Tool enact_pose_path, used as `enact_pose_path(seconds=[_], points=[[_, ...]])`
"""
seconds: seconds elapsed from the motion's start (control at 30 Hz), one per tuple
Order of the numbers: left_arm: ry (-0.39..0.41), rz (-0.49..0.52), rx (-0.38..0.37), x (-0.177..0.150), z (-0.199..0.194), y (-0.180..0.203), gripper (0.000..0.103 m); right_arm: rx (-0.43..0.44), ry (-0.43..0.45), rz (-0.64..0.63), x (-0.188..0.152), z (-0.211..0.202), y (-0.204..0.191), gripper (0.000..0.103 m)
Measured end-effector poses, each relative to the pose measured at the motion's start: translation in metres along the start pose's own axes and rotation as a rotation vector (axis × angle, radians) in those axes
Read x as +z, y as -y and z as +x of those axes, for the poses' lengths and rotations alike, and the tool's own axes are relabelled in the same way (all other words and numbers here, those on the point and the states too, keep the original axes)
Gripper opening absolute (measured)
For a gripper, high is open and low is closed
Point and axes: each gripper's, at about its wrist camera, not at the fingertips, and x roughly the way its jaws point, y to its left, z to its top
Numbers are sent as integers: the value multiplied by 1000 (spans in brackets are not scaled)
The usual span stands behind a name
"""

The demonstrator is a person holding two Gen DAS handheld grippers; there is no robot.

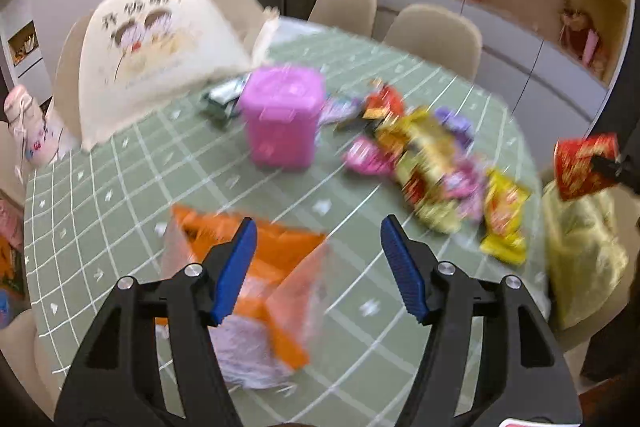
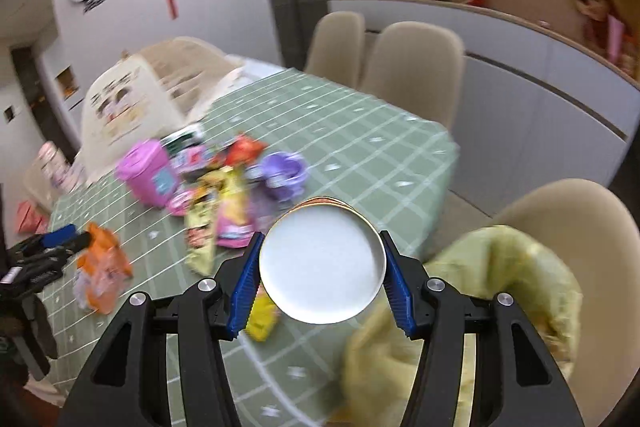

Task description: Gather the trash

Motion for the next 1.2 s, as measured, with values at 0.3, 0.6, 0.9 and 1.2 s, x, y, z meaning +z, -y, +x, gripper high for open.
enact_pose_path(seconds=[0.3, 0.6, 0.9, 1.2], points=[[-171, 97, 60, -40, 53, 2, 44, 15, -23, -82, 0, 4, -43, 53], [-92, -6, -143, 8, -1, -4, 16, -22, 17, -80, 7, -16, -36, 53], [64, 113, -438, 94, -48, 100, 17, -201, 116, -20, 11, -84, 26, 53], [-43, 299, -807, 110, -33, 281, 19, -453, 130, 156, -35, -162, 136, 53]])
